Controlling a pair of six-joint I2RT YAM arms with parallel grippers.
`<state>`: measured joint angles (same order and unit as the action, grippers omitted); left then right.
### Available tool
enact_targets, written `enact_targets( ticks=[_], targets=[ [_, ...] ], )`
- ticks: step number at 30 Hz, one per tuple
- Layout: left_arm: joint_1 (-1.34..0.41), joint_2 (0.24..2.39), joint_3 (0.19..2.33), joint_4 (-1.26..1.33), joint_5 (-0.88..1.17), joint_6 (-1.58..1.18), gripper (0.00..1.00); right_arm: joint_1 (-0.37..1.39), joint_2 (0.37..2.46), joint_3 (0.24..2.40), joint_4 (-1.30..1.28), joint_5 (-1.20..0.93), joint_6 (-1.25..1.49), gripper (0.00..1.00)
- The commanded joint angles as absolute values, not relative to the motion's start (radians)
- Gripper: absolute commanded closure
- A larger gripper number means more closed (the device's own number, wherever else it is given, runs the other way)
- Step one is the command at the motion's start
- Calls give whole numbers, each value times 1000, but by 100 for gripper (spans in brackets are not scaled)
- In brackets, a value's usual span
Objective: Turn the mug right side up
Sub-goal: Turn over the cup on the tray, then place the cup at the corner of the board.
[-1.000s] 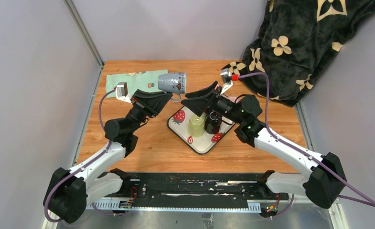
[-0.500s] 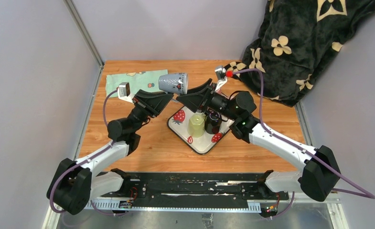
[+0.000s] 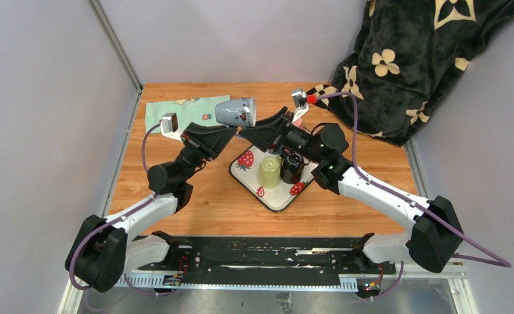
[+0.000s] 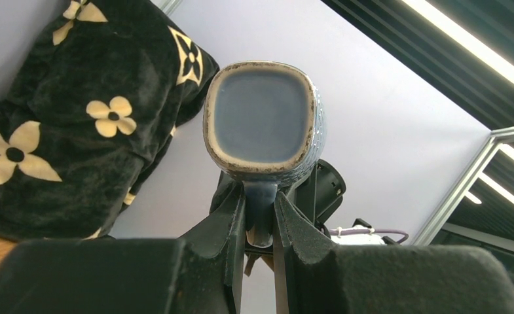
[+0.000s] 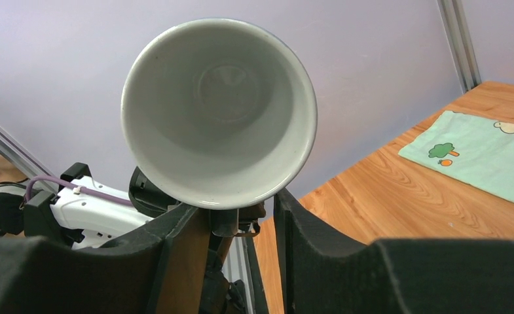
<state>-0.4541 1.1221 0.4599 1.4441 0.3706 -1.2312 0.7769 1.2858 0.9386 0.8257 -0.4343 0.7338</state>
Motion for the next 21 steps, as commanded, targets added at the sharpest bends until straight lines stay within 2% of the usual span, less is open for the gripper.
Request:
enact_targets(
  ticks=[1,13,21],
  targets=[
    [-460,1122,463,1532,403,-1238,100,792,1297,981,881,-411,742,57],
    [-462,1130,465,1532,416,-1240,100,793,1317,991,895,-408,760,67],
    [-462,1131,466,1532,423,-1238,100,793,1331,997,912,-411,771,81]
  ],
)
